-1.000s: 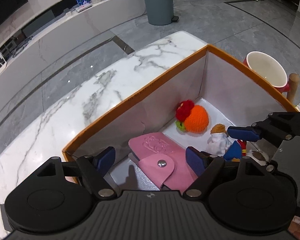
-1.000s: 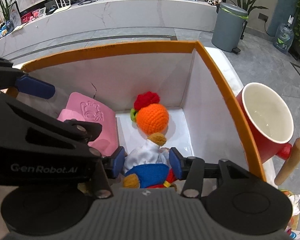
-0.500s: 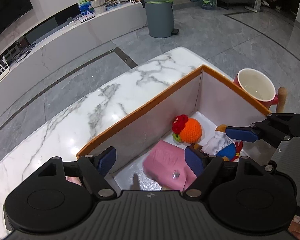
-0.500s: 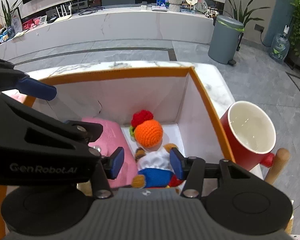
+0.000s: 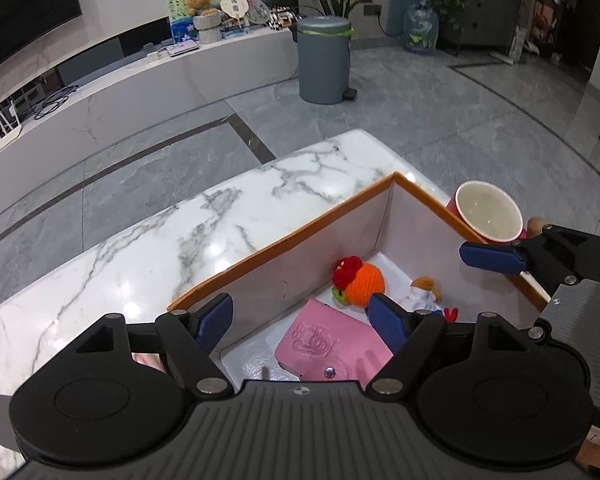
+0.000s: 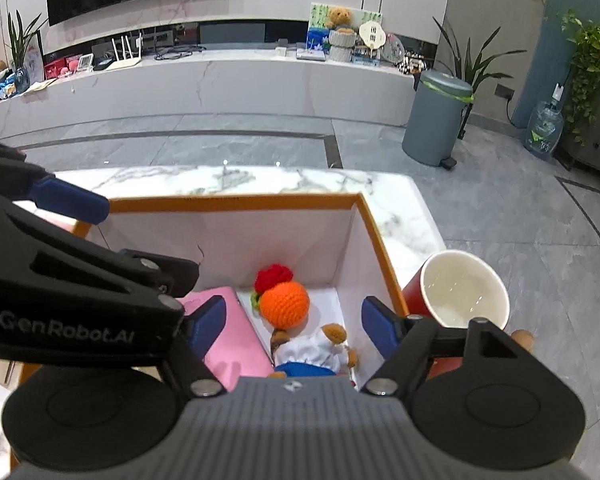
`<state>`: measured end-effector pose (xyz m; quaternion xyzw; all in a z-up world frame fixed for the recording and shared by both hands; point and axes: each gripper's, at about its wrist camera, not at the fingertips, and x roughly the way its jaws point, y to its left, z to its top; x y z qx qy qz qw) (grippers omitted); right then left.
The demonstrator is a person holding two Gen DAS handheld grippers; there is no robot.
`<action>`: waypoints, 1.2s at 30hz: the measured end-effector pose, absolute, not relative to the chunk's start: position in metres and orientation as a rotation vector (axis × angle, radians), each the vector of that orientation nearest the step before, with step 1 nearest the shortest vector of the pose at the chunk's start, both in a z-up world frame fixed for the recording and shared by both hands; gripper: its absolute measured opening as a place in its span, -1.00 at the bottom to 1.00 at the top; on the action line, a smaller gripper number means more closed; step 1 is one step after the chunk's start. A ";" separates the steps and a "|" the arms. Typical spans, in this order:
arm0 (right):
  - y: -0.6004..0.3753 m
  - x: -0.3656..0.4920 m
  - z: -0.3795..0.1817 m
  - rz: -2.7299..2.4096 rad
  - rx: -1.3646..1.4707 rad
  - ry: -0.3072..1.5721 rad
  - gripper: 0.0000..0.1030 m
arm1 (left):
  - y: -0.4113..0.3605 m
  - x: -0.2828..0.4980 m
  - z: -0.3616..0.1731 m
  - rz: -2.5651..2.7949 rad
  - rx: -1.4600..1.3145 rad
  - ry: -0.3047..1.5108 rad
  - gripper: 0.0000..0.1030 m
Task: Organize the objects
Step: 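Withdraw both tools from the orange box toward the pink bag on the table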
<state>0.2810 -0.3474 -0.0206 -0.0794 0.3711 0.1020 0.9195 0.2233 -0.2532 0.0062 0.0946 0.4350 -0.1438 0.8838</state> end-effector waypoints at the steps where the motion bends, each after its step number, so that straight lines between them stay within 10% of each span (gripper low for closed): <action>1: -0.347 0.280 -0.019 0.210 -0.164 0.757 0.47 | -0.252 0.222 0.008 -0.299 0.189 0.900 0.76; 36: -0.272 0.224 0.016 0.417 -0.256 0.611 0.58 | -0.155 0.171 0.026 -0.214 0.075 0.823 0.86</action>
